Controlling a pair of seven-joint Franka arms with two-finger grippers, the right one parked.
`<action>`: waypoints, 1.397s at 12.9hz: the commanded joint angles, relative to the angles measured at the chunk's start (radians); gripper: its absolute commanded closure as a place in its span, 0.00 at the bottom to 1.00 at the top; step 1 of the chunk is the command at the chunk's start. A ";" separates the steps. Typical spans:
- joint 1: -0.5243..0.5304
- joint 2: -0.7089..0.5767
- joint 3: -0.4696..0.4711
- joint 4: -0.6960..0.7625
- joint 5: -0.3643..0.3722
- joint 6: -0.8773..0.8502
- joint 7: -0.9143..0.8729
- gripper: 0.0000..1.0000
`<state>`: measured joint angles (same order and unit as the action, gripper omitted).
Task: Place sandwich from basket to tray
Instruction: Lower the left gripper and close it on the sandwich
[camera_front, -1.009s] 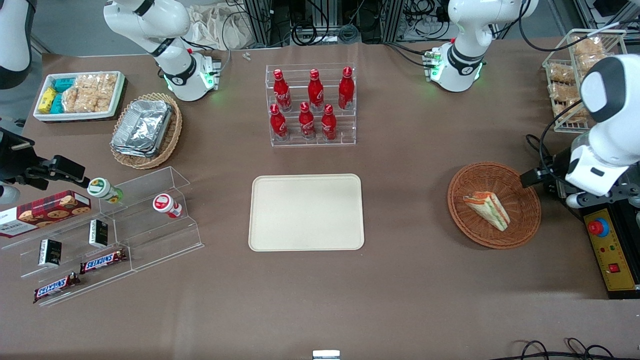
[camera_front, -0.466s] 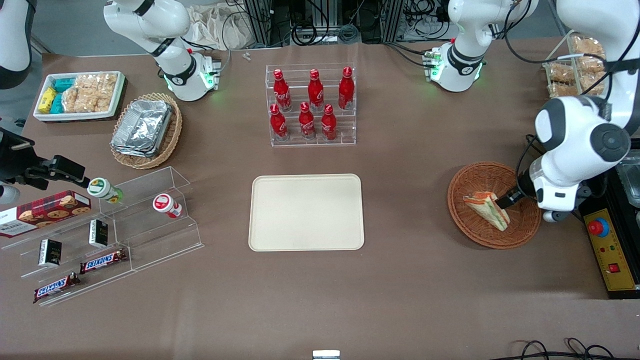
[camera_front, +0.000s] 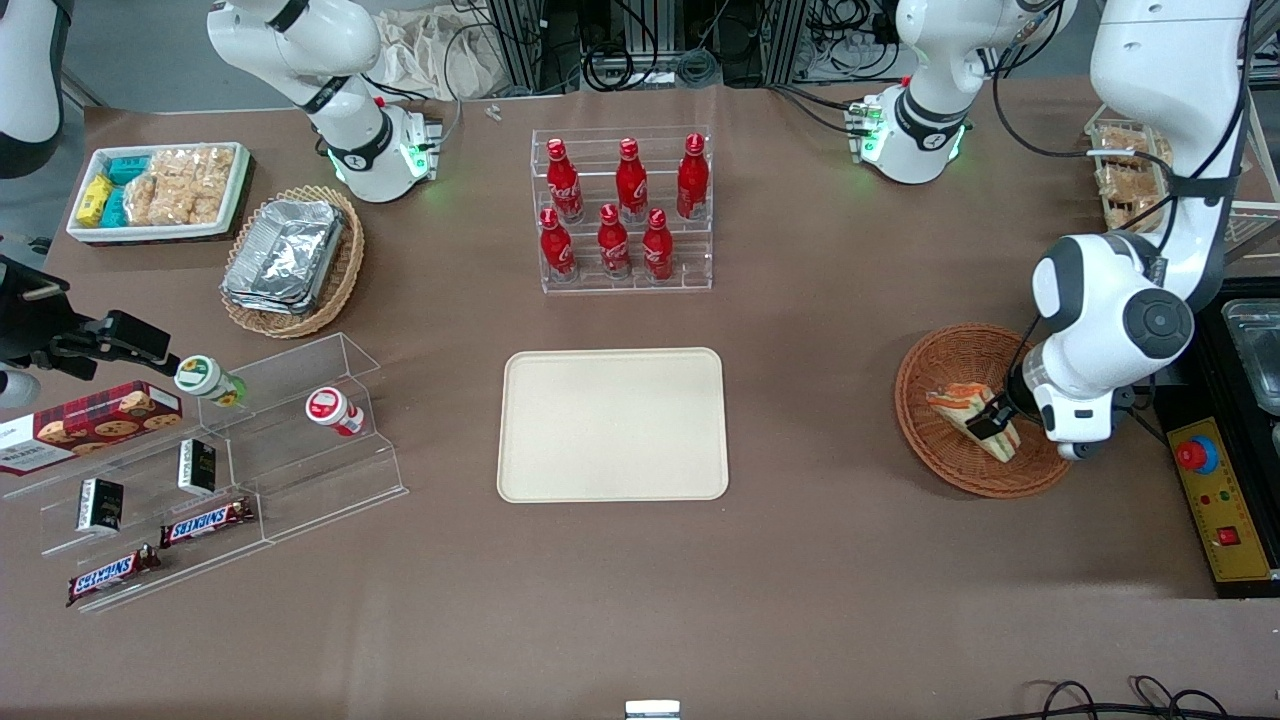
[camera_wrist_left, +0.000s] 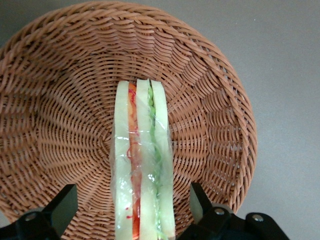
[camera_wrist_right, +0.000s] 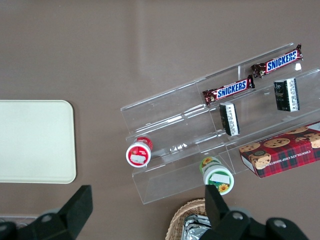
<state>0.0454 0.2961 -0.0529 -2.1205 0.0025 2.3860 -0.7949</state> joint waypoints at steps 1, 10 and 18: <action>-0.012 0.003 0.004 -0.042 0.004 0.073 -0.035 0.00; -0.015 -0.037 0.002 -0.029 0.008 0.031 -0.108 1.00; -0.018 -0.101 -0.077 0.473 0.001 -0.684 -0.118 1.00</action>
<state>0.0341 0.1770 -0.1070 -1.7387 0.0029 1.7863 -0.9054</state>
